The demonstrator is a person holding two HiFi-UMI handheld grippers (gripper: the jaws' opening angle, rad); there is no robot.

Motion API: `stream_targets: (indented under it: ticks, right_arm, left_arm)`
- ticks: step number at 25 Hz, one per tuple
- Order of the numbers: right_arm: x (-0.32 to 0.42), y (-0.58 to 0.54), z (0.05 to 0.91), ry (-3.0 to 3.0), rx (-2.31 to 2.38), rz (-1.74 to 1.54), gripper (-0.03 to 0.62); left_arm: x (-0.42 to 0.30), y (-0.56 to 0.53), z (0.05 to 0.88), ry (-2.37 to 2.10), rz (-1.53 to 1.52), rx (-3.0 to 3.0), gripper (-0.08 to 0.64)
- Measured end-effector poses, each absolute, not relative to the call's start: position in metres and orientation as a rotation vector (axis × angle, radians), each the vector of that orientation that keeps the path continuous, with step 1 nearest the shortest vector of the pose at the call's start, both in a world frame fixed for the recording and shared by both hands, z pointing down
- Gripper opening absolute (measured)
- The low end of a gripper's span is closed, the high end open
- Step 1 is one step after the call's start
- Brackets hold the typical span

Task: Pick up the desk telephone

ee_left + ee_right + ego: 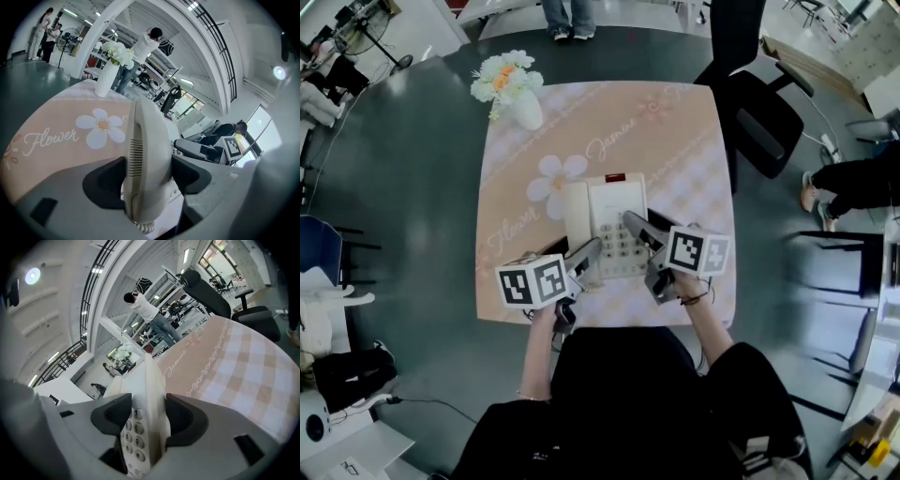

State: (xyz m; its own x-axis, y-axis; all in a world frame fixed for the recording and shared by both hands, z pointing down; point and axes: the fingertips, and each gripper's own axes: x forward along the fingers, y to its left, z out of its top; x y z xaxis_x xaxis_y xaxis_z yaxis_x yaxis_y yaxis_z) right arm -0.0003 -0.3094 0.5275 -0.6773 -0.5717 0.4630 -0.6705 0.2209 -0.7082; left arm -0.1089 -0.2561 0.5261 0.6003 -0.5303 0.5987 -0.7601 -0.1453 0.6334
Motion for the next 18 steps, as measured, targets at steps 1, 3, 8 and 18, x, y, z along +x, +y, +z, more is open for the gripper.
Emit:
stream_targets:
  ticks: [1,3,8,18]
  right_arm:
    - [0.0,-0.308,0.523,-2.382,1.213,1.452,0.216]
    - [0.001,-0.307,0.513,-2.404,1.216,1.43,0.216]
    - [0.003,-0.305,0.49,-2.452,1.234,1.387,0.215]
    - [0.008,-0.293,0.455,-2.513,1.275,1.326,0.212]
  left_arm:
    - [-0.109,-0.255,0.522,-1.05,0.281,1.821,0.302]
    - [-0.108,-0.254,0.514,-1.055,0.277,1.831,0.302]
    - [-0.108,-0.249,0.498,-1.066,0.271,1.851,0.302]
    - [-0.105,-0.237,0.467,-1.069,0.24,1.888,0.302]
